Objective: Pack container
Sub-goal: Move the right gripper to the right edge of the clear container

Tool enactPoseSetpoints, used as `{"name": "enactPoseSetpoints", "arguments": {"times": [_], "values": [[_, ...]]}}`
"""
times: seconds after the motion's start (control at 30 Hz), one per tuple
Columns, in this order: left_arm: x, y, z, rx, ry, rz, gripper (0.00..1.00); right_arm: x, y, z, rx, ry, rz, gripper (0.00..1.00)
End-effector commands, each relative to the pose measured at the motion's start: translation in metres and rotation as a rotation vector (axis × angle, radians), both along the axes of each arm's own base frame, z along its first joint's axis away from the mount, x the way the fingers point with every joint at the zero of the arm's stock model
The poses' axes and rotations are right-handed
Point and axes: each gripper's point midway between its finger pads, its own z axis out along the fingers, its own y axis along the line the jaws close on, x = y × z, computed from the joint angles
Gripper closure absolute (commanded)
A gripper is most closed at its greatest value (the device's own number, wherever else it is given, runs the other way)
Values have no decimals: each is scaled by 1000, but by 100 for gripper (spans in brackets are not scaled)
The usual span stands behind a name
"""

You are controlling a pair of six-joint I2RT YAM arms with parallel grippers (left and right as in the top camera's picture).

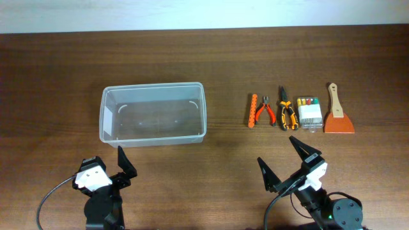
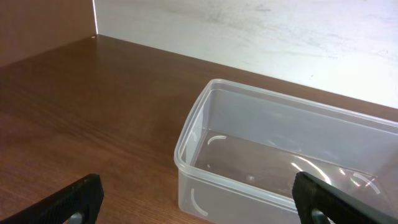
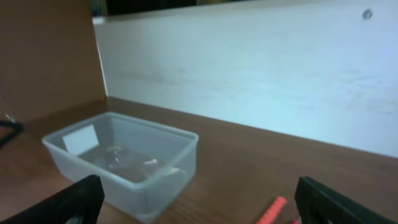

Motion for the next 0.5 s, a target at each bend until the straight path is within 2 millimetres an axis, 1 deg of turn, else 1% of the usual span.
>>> {"name": "enactPoseSetpoints", "arguments": {"times": [0.0,0.07,0.17,0.23,0.37,0.4,0.47], "values": [[0,0,-1,9,2,-1,1,-4,6,-2,88,67,44,2],[0,0,-1,9,2,-1,1,-3,5,-8,84,91,37,1],[0,0,-1,9,2,-1,1,-2,5,-10,83,101,34,1],[0,0,-1,9,2,-1,1,3,0,-14,80,127,-4,1],[0,0,-1,9,2,-2,1,16,-19,-22,42,294,-138,1],[0,0,-1,9,2,-1,1,20,-23,-21,14,341,-168,2],[0,0,-1,9,2,-2,1,31,-26,-12,-66,418,-197,1]]}}
